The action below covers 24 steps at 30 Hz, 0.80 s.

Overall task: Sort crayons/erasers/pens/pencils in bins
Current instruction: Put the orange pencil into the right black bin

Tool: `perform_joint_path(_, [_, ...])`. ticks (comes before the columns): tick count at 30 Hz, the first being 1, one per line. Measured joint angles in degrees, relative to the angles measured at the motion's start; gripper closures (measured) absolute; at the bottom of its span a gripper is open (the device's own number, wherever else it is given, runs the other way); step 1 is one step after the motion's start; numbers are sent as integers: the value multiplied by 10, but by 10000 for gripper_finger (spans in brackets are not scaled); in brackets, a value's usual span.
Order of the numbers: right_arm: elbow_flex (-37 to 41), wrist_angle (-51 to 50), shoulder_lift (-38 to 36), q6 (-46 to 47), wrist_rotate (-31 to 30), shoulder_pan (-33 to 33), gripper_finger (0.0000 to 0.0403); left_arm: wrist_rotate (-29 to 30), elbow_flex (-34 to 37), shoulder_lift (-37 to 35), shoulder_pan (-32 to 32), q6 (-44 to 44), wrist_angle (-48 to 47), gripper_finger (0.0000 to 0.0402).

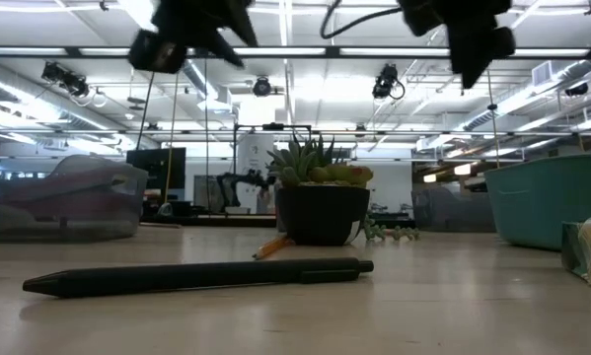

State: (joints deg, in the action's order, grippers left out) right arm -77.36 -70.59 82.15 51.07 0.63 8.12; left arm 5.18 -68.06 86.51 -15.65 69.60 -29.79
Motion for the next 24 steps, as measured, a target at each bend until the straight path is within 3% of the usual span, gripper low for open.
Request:
perform_joint_path(6, [0,-56,-94,-16,6,-1,230,-9,-67,112,1,47,-98,298])
perform_joint_path(12, [0,-61,-195,14,-22,-1,230,-55,-86,187,2,110,-66,276])
perform_joint_path(18, [0,-62,-254,4,-91,-1,230,-49,-89,217,2,168,-69,259])
perform_joint_path(24, [0,-66,-263,-37,-96,-1,230,-11,-89,220,-3,198,-63,264])
